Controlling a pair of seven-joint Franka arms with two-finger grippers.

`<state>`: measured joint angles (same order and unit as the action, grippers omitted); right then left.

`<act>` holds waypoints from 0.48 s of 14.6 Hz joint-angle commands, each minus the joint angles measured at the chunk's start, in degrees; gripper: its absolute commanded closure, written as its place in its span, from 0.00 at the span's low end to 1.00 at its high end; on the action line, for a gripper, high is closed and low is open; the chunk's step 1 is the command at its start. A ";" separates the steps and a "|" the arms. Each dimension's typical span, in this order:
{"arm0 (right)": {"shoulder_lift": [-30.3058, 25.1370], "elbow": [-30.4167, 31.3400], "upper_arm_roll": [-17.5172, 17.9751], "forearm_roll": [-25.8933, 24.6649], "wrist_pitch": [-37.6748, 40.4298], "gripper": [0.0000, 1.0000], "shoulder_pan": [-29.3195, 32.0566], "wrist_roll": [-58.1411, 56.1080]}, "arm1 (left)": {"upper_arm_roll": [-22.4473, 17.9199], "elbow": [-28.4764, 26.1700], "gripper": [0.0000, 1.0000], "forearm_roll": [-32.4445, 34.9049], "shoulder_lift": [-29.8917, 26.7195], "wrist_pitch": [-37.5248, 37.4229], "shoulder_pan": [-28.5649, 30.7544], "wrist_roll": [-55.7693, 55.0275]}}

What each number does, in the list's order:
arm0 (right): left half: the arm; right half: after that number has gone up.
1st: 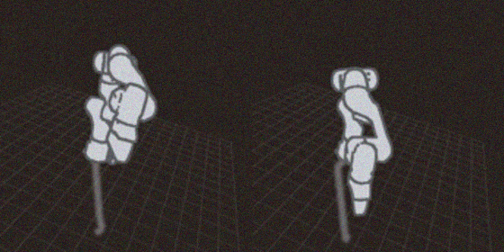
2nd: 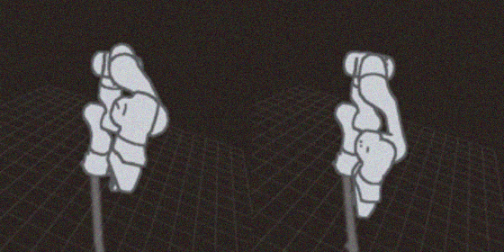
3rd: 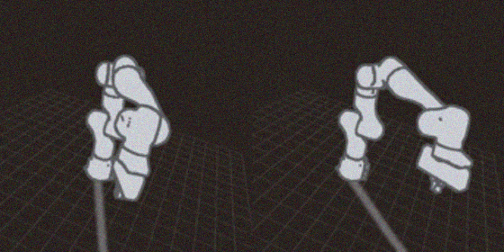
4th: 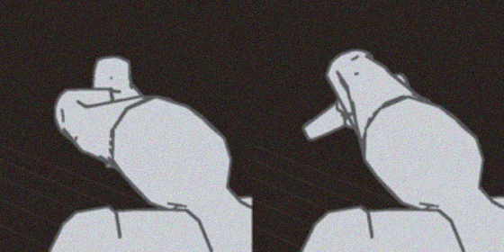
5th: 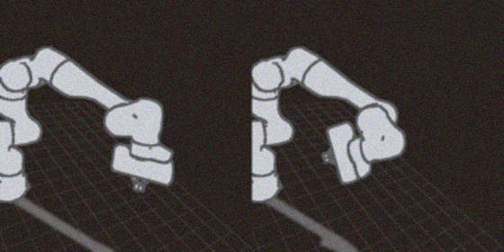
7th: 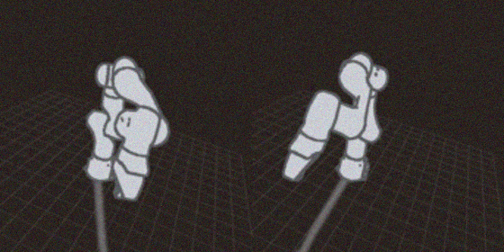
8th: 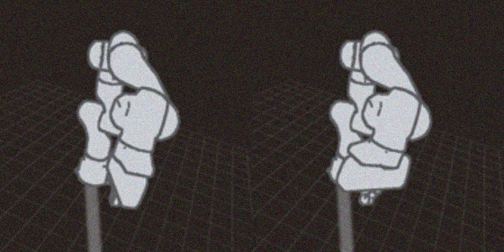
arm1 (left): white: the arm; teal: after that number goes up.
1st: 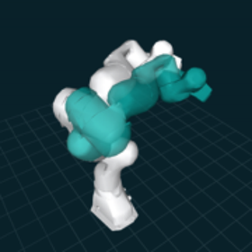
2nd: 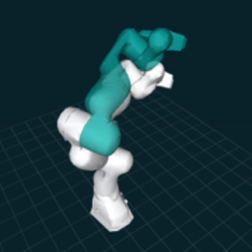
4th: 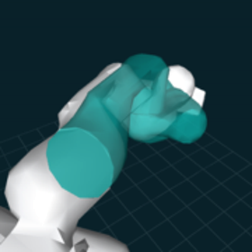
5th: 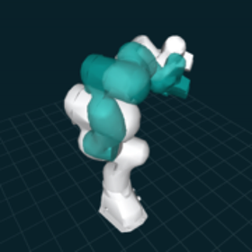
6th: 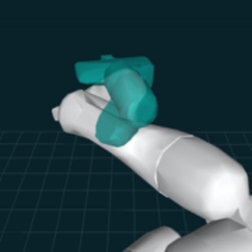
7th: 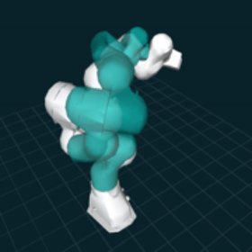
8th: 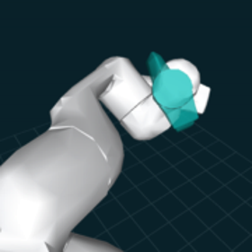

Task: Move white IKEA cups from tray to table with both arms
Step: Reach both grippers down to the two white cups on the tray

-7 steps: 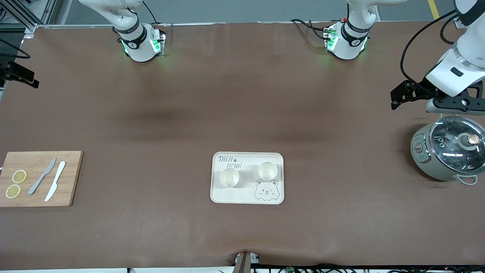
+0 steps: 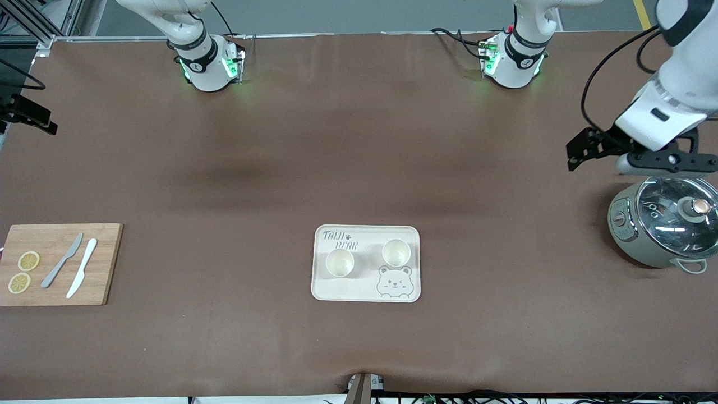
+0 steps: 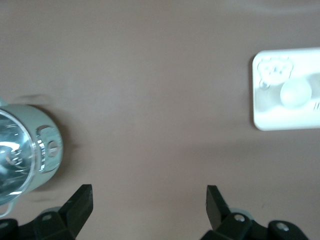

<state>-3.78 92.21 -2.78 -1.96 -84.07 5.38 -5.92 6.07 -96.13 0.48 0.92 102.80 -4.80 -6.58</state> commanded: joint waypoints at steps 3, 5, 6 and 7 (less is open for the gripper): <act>0.44 0.16 0.75 1.60 -3.73 0.00 0.95 4.75 | 1.23 12.78 0.00 -0.13 14.70 0.74 -5.73 -5.80; 0.97 0.07 0.84 1.78 -3.82 0.00 -0.37 6.79 | 1.31 16.39 0.00 -0.39 19.80 0.91 -7.32 -7.74; 1.06 0.16 0.84 1.87 -3.30 0.00 -0.63 6.80 | 1.14 19.46 0.00 -0.39 22.87 0.91 -9.15 -8.53; 1.15 0.16 0.84 1.87 -3.12 0.00 -1.33 6.97 | 0.88 22.71 0.00 -0.39 26.38 0.91 -10.39 -8.89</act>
<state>-2.97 92.40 -2.19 -0.90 -87.43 4.91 -0.54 7.35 -82.66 0.48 19.75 105.06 -13.02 -14.16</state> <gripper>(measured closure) 0.000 0.000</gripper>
